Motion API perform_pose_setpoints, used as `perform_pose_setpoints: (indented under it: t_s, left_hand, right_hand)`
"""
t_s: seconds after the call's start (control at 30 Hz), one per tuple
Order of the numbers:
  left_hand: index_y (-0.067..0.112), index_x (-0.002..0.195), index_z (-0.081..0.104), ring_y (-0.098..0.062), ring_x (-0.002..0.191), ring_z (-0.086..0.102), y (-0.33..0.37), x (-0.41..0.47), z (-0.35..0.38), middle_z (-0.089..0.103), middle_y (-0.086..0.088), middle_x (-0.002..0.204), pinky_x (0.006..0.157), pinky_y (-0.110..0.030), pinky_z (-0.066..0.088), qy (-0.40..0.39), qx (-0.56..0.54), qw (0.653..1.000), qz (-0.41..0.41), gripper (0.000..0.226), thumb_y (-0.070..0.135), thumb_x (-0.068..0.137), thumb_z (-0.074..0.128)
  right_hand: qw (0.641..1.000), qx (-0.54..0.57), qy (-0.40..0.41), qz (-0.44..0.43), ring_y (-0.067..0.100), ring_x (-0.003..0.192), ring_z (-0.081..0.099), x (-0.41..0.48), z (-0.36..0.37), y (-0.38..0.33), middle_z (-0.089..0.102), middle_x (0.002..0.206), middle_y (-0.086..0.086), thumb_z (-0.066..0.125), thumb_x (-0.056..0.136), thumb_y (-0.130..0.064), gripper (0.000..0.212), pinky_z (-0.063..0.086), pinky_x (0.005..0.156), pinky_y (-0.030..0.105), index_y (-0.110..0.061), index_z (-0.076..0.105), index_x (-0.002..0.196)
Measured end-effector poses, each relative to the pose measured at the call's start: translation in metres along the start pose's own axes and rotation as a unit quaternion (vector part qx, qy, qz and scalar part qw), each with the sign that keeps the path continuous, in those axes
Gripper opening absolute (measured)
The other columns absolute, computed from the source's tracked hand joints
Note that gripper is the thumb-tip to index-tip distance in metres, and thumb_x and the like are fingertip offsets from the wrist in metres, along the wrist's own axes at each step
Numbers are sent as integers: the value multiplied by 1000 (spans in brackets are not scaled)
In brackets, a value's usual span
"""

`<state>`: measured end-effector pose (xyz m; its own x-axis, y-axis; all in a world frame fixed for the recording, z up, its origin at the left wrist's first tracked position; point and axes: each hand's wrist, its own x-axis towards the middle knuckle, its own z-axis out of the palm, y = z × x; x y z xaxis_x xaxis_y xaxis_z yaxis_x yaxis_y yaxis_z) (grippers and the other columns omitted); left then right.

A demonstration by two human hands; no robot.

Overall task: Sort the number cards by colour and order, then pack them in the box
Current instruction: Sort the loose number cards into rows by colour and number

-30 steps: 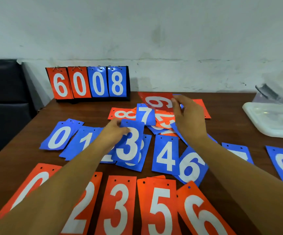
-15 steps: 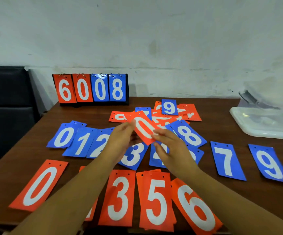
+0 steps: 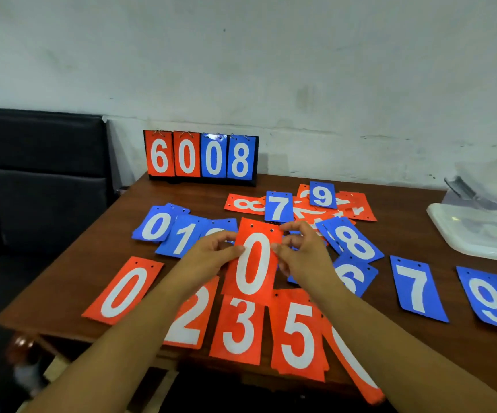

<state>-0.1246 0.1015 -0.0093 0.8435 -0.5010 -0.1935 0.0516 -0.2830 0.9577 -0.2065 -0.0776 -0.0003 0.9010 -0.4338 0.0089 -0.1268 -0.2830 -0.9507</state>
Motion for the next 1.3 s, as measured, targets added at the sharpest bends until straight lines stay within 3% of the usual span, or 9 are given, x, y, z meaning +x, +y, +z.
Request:
perform_pose_setpoints:
  t_s: [0.1, 0.23, 0.33, 0.43, 0.6, 0.7, 0.83, 1.03, 1.3]
  left_hand:
    - [27, 116, 62, -24, 88, 73, -16, -20, -32, 74, -3, 92, 84, -46, 58, 41, 4, 999, 19, 34, 14, 87, 71]
    - [30, 118, 59, -17, 91, 69, -27, -49, -79, 68, -1, 100, 71, -27, 56, 127, 81, 988, 43, 38, 8, 88, 68]
    - [31, 116, 65, -10, 100, 63, -39, -62, -117, 66, 9, 109, 79, -21, 51, 172, 211, 961, 39, 31, 12, 91, 64]
    - [28, 121, 66, -11, 106, 61, -54, -70, -138, 60, 8, 120, 89, -27, 54, 192, 297, 936, -2, 30, 25, 92, 65]
    - [28, 129, 61, -13, 107, 57, -83, -74, -154, 54, 3, 124, 93, -28, 50, 179, 406, 894, -57, 40, 35, 89, 66]
    - [26, 126, 63, -14, 116, 48, -97, -73, -156, 52, 2, 128, 101, -30, 45, 173, 468, 864, -66, 37, 38, 91, 62]
    - [24, 123, 62, -18, 121, 42, -88, -61, -153, 49, 1, 127, 101, -32, 42, 212, 441, 872, -18, 33, 33, 91, 62]
    - [13, 106, 68, -20, 109, 55, -47, 28, -124, 60, -4, 110, 90, -28, 44, 193, 384, 899, 80, 19, 20, 88, 62]
    - [4, 98, 64, -29, 98, 60, -12, 155, -69, 64, -11, 102, 81, -38, 51, 169, 367, 914, 44, 20, 22, 89, 61]
  right_hand:
    - [999, 38, -21, -5, 10, 50, 59, -6, 29, -12, 62, 73, 7, 67, 89, -6, 34, 51, 49, 22, -17, 47, 114]
    - [995, 54, -81, 9, 17, 52, 63, -11, 85, -24, 62, 77, 16, 66, 88, 0, 33, 54, 48, 27, -11, 47, 113]
    - [994, -10, -112, -13, 17, 51, 65, -10, 134, -25, 67, 81, 24, 67, 87, -1, 30, 59, 55, 34, -8, 50, 110]
    - [989, -74, -119, -41, 29, 65, 69, -5, 176, -25, 68, 80, 18, 64, 85, -4, 31, 59, 65, 48, -13, 46, 108]
    - [937, -300, -132, -124, 33, 103, 61, -6, 220, -21, 62, 112, 14, 58, 92, -20, 31, 50, 80, 41, -10, 47, 120]
    - [895, -392, -148, -151, 29, 112, 57, -8, 231, -15, 54, 126, 12, 56, 95, -23, 36, 49, 89, 39, -13, 47, 128]
    - [903, -375, -133, -164, 29, 110, 56, 6, 214, -13, 45, 130, 12, 55, 95, -33, 41, 51, 87, 39, -11, 48, 129]
    - [911, -391, -55, -121, 31, 103, 57, 84, 134, -5, 51, 122, 15, 56, 93, -30, 34, 48, 81, 37, -6, 56, 117]
    - [885, -464, 12, -35, 34, 109, 53, 162, 40, 31, 54, 121, 21, 57, 91, -26, 31, 44, 86, 37, -1, 55, 110]
